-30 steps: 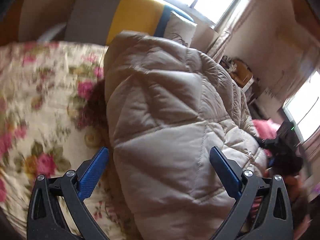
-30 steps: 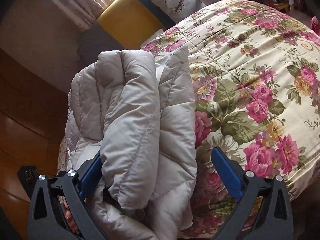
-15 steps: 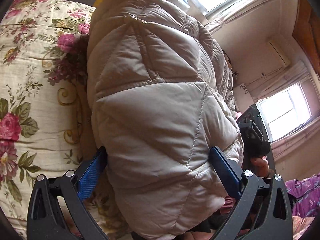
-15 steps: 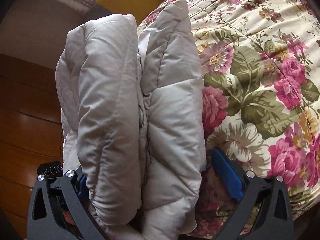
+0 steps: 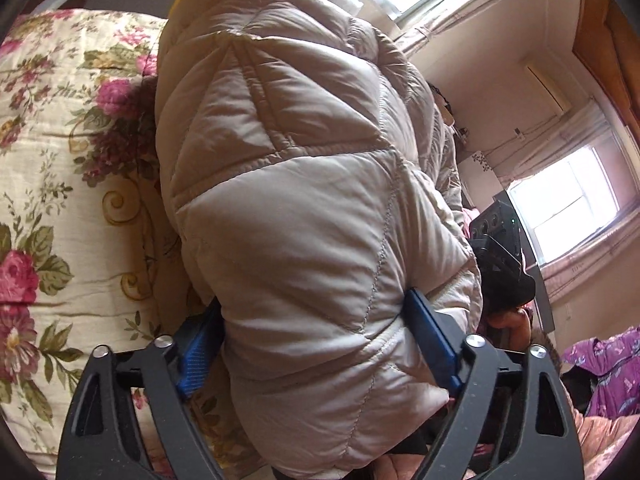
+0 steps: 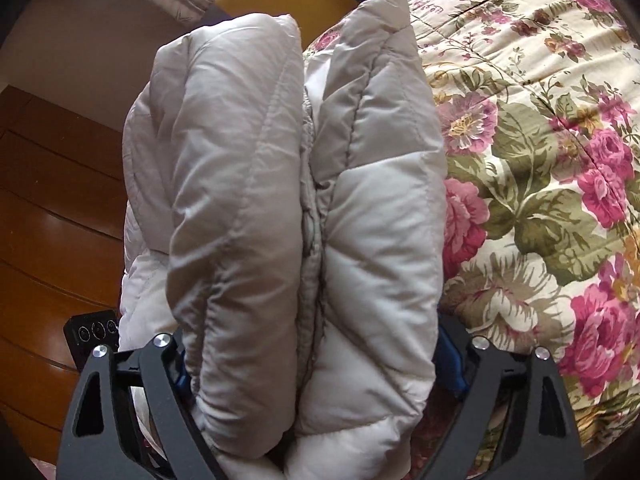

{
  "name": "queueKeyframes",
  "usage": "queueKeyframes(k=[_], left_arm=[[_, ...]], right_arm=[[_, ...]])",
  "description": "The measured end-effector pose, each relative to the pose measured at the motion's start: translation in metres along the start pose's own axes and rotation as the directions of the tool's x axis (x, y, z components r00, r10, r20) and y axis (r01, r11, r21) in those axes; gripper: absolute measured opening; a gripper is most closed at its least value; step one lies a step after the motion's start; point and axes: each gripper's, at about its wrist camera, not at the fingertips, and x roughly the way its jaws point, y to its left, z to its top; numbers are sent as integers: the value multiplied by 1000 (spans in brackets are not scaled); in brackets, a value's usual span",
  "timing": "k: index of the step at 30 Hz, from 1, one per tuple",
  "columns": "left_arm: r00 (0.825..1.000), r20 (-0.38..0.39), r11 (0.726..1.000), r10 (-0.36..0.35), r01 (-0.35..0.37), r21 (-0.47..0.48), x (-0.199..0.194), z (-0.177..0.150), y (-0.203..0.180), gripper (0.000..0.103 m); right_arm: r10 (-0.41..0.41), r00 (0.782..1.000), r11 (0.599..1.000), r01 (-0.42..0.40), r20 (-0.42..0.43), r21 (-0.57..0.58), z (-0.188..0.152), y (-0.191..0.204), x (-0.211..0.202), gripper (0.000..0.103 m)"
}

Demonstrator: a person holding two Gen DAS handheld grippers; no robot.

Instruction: Fold large clothes

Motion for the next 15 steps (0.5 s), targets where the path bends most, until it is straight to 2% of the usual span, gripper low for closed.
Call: queueKeyframes(k=[3,8,15], left_arm=[[1000,-11,998,16,-15,55,-1,5,-9,69],[999,22,987,39,-42,156,-13,22,-25,57],[988,132,955,86,-120,273,-37,47,-29,52]], right_arm=[[15,1000,1000,-15,19,-8,-4,8,0,76],[56,996,998,-54,76,-34,-10,32,-2,72],[162,979,984,-149,128,-101,6,73,36,69]])
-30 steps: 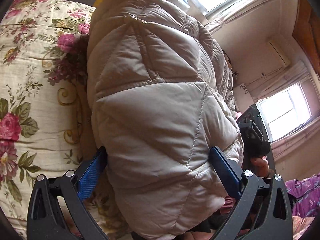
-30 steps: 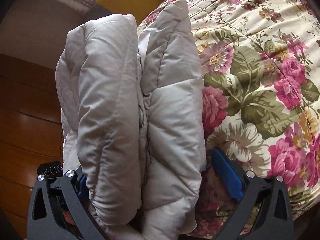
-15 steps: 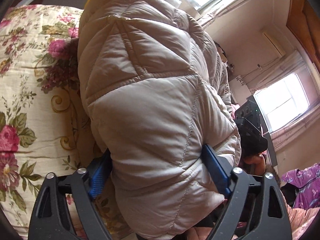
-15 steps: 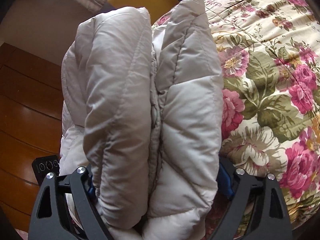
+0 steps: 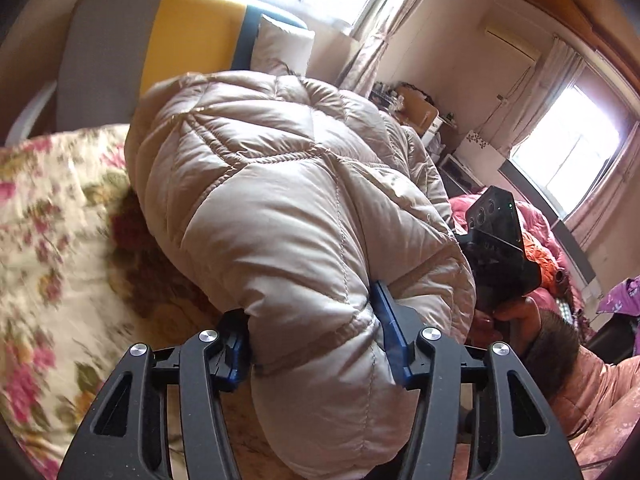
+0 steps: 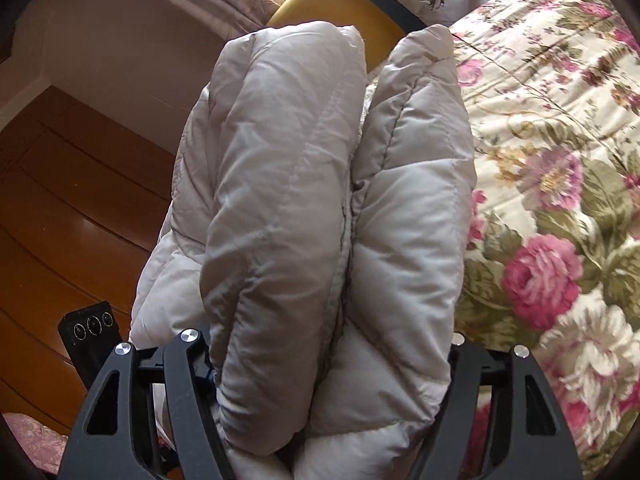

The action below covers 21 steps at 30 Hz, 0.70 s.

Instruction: Fold large clothes

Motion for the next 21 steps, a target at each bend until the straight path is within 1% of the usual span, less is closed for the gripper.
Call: queueKeyframes(k=[3,6,9,11,12,14,17,18,19,20,21], left_arm=[[997,37,997,69,-70,18,-10,13,12,51],[985,82,988,151,-153,24,-24,27,25,51],[971,119,978,209,-209,-14,-39,39,47,51],[954,158,967,254,-256,-12,-44,38,65,51],[946,169,961,276,-278,-12,-43,35,74,51],[932,179,948,315,-316,-26,-39,29,95,51],[923,142,934,358,-350,-78,-30,20,126,52],[923,114,928,368,-357,-106,-24,15,133,57],[927,96,927,363,-350,-135,-21,8,139,60],[926,101,925,364,-346,-158,-22,2,140,67],[924,109,922,366,-345,-173,-22,-3,139,73]], right_arm=[[47,999,998,-47,3,-35,12,17,37,68],[96,995,994,-97,-18,-51,25,38,76,68],[140,990,983,-140,-14,-117,42,60,115,68],[158,987,974,-158,-16,-161,49,72,143,68],[153,988,969,-154,-17,-193,51,77,157,68],[122,992,962,-125,-25,-244,50,82,185,68],[0,1000,966,-2,-9,-259,44,76,213,68],[-43,999,969,43,6,-245,39,74,217,74],[-80,996,970,83,24,-227,33,75,217,78],[-108,993,969,115,42,-218,23,82,218,84],[-130,990,966,140,57,-217,20,83,214,87]])
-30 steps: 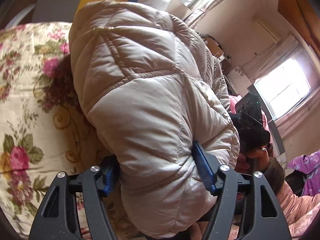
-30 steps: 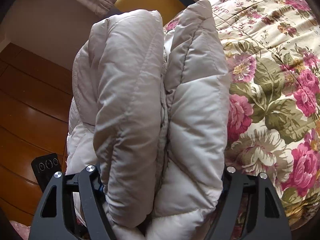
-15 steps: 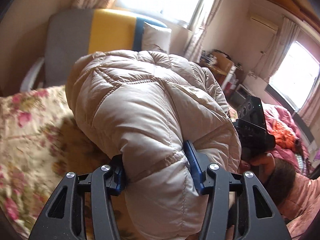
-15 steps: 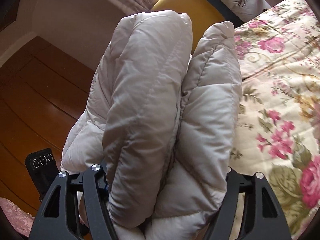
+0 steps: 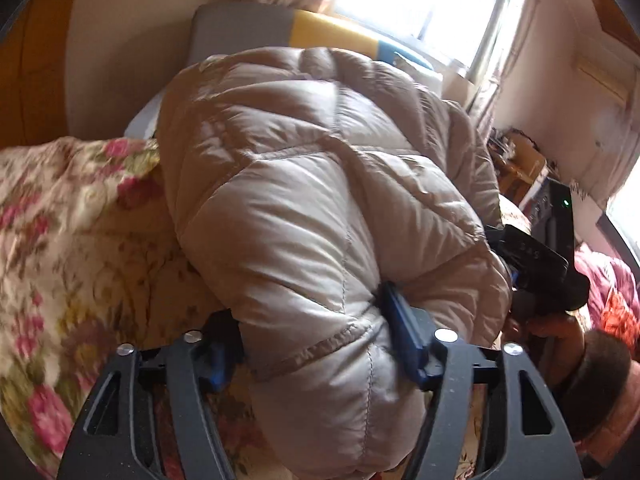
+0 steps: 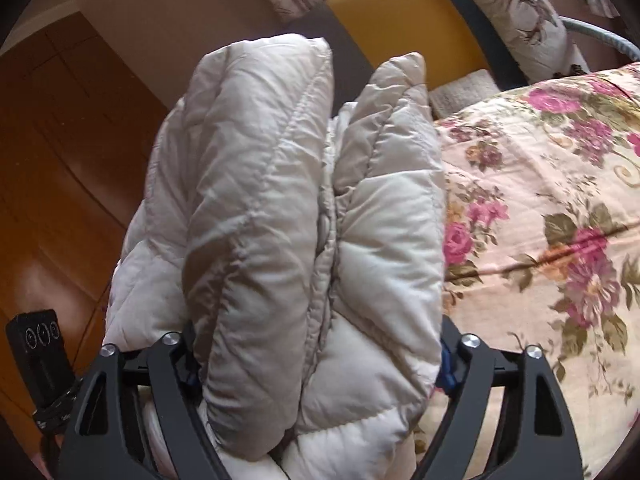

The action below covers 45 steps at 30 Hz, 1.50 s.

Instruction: Fold large clothes

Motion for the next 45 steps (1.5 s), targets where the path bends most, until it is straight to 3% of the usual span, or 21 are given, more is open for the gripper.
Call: queueKeyframes(k=[3,5,8,10,12,14,16,20,24,26,29,32,34,37,40,42,45], left_arm=[[1000,18,999,-11,12,-37,-5,-12,0,83],[999,32,997,-25,27,-68,-11,-19,-1,85],[999,37,994,-40,43,-98,-15,-21,1,86],[999,29,994,-31,33,-101,-15,-19,0,86],[999,27,995,-24,26,-94,-17,-16,-3,86],[1000,24,996,-9,11,-85,-20,-15,-7,86],[1000,16,997,0,1,-84,-20,-14,-10,86],[1000,3,996,7,-7,-86,-16,-14,-8,90],[999,0,995,-49,49,-91,-18,-13,-7,92],[997,12,992,-74,75,-106,-25,-10,-9,92],[995,83,992,-55,64,-105,-39,9,-17,92],[987,151,992,-45,62,-109,-42,45,-26,92],[988,156,994,14,3,-109,-31,74,-34,92],[977,92,980,190,-182,-84,11,107,-37,92],[944,-45,942,327,-329,-66,68,114,-20,92],[953,-82,944,290,-299,-137,93,107,3,99],[947,-76,936,314,-322,-143,113,100,15,100]], right_arm=[[-118,993,993,118,5,-3,-1,10,-20,97],[-178,983,984,179,43,-15,4,24,-42,97],[-204,962,961,233,182,-151,20,76,-75,96],[-215,954,923,268,209,-276,30,120,-77,96],[-207,958,882,270,198,-385,45,145,-72,83],[-233,961,839,275,147,-470,56,170,-34,69],[-243,963,809,267,116,-524,61,187,4,63],[-302,950,799,296,76,-524,69,157,62,62],[-366,930,842,350,42,-410,74,95,97,65],[-374,924,872,379,79,-309,70,67,96,65],[-315,947,928,323,68,-188,71,42,83,66],[-335,939,907,345,83,-241,67,52,77,68],[-353,929,882,370,111,-292,60,63,74,68],[-389,912,856,410,129,-314,56,63,70,69],[-407,908,861,418,101,-290,62,52,75,70],[-434,898,853,435,71,-290,67,49,86,72],[-472,880,828,463,51,-318,71,49,104,74]])
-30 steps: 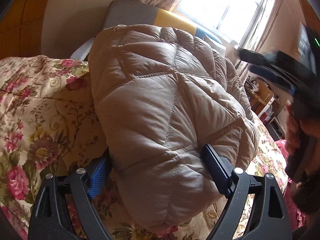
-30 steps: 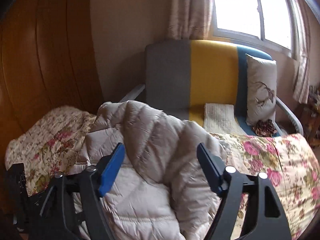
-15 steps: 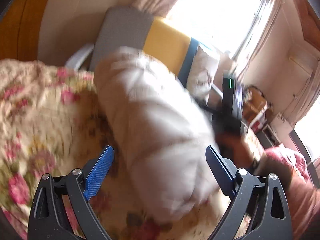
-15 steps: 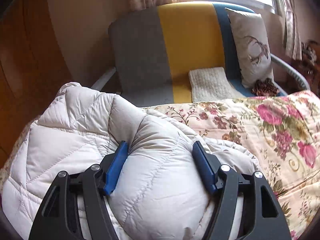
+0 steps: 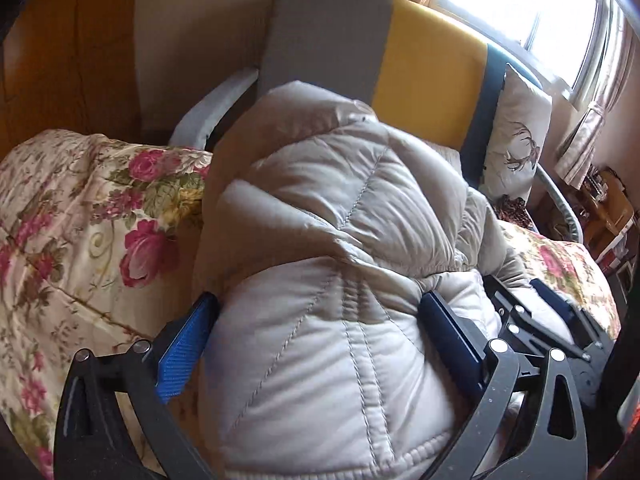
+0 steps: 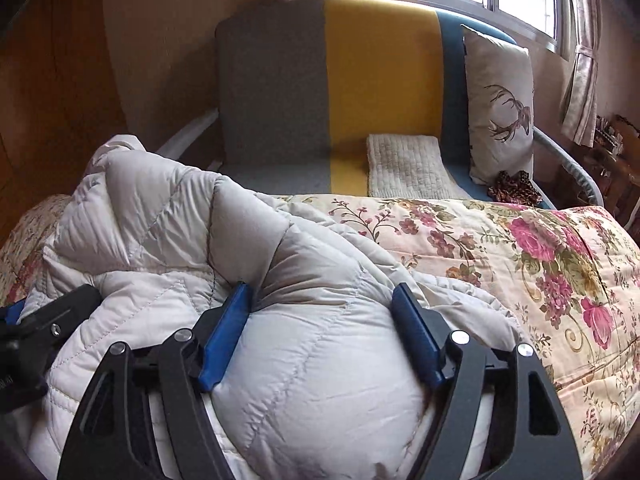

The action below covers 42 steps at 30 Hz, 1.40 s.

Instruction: Fold large clothes

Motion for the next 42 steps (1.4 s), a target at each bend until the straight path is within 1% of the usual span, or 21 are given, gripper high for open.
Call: queueKeyframes(k=[3,4,5,8,10,11,12,13,14,16,20,21,23,26,28,30,32,36,39,42], left_arm=[[1000,-25,1000,9,-9,-10,11,1,2,100],[1000,-30,1000,6,-6,-8,11,1,2,100],[1000,-29,1000,1,-1,-1,8,1,2,100],[999,-3,999,-51,51,2,-14,-6,9,100],[998,13,998,-68,68,-4,-31,-17,13,100],[997,23,997,-75,75,-11,-43,-24,17,100],[997,30,997,-78,78,-17,-52,-28,20,100],[995,45,996,-87,88,-18,-65,-37,23,100],[995,64,996,-82,83,-16,-75,-44,25,100],[993,109,999,-48,49,-3,-98,-61,29,100],[978,208,1000,8,-14,27,-135,-100,29,100],[977,214,999,8,-15,29,-143,-110,29,100],[978,208,999,7,-15,37,-155,-128,27,100],[979,202,998,35,-44,38,-171,-148,24,100],[976,209,996,61,-74,53,-179,-159,19,100],[971,222,991,92,-111,75,-189,-173,14,100],[968,222,986,116,-139,89,-195,-185,11,100],[976,182,986,120,-138,93,-203,-206,15,100],[980,167,989,105,-120,86,-209,-216,20,100],[978,173,987,114,-132,95,-217,-220,18,100]], right_arm=[[4,1000,1000,-4,-23,-1,3,-3,13,76],[9,1000,1000,-9,-17,3,1,-5,12,76],[16,1000,1000,-16,-3,4,-1,-7,9,76],[34,999,999,-34,17,0,-3,-10,-6,77],[40,999,999,-39,24,-18,-2,-9,-21,81],[43,999,999,-42,32,-21,-2,-10,-32,86],[39,998,999,-38,46,-16,-3,-11,-45,95],[39,996,999,-39,76,-4,-6,-15,-61,99],[58,993,998,-59,106,11,-11,-20,-76,101],[85,988,995,-91,130,36,-23,-28,-102,101],[81,984,993,-93,158,71,-58,-40,-143,101],[79,984,993,-92,158,73,-67,-42,-151,101],[76,984,994,-87,163,65,-84,-43,-165,101],[36,986,998,-43,164,44,-110,-42,-183,101],[16,989,999,-21,145,31,-125,-39,-191,101],[-5,991,999,-1,132,48,-144,-40,-198,101],[-8,994,998,2,105,64,-163,-41,-203,101],[-8,998,997,3,60,83,-192,-42,-213,101],[8,999,996,-13,54,89,-204,-43,-223,101],[7,998,996,-12,61,91,-211,-42,-235,101]])
